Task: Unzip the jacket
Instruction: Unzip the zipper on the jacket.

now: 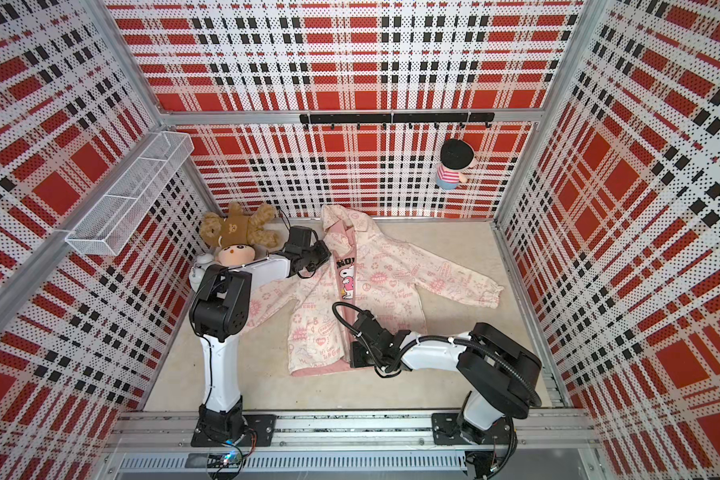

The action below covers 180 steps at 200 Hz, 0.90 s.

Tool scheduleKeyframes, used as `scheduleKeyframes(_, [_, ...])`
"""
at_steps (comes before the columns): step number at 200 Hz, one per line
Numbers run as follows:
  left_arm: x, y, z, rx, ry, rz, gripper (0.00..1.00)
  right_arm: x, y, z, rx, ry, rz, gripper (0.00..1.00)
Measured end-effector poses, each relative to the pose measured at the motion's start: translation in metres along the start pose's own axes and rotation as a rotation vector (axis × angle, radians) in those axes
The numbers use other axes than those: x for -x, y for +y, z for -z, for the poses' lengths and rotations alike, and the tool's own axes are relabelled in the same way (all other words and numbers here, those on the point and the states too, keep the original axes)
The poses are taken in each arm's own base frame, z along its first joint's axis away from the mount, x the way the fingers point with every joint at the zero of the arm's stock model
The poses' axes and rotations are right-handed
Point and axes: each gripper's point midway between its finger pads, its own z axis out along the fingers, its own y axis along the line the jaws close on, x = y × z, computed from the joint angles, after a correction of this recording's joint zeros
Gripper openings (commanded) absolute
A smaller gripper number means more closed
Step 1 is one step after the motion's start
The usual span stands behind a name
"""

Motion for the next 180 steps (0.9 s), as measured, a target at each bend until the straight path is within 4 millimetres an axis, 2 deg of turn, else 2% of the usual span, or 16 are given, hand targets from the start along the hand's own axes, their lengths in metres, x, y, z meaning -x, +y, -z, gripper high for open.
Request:
scheduleKeyframes(31, [-0.005,0.005,0.001,0.000,-0.001,-0.022,0.00,-0.001,-0.003,0.003,-0.031,0.007,0.017,0.04])
scheduleKeyframes(37, [-0.004,0.006,0.004,0.001,-0.004,-0.026,0.03,0.000,-0.002,0.004,-0.035,0.006,0.024,0.06])
scheduleKeyframes(53, [-0.001,0.003,0.015,0.000,-0.026,-0.047,0.25,-0.002,-0.005,0.006,-0.056,0.016,0.039,0.16])
scheduleKeyframes(75, [0.022,-0.014,0.040,-0.026,-0.113,-0.079,0.58,-0.013,-0.013,0.011,-0.095,0.057,0.063,0.35])
scheduleKeyframes(95, [0.041,-0.036,0.071,-0.065,-0.192,-0.111,0.74,-0.016,-0.018,0.019,-0.115,0.067,0.078,0.43])
scheduleKeyframes(100, [0.045,-0.040,0.078,-0.070,-0.211,-0.116,0.83,-0.016,-0.019,0.021,-0.122,0.069,0.082,0.45])
scheduleKeyframes(117, [0.048,-0.053,0.103,-0.083,-0.254,-0.158,0.85,-0.015,-0.022,0.030,-0.129,0.065,0.085,0.47])
scheduleKeyframes(133, [0.035,-0.059,0.122,-0.081,-0.268,-0.200,0.85,-0.009,-0.023,0.039,-0.126,0.047,0.083,0.48])
scheduleKeyframes(151, [0.002,-0.058,0.139,-0.059,-0.241,-0.240,0.84,0.005,-0.027,0.052,-0.119,0.005,0.062,0.50])
scheduleKeyframes(165, [-0.026,-0.046,0.147,-0.034,-0.205,-0.251,0.81,0.017,-0.036,0.061,-0.131,-0.030,0.040,0.51])
scheduleKeyframes(180, [-0.062,-0.020,0.152,0.002,-0.141,-0.231,0.75,0.030,-0.052,0.070,-0.161,-0.066,0.006,0.51])
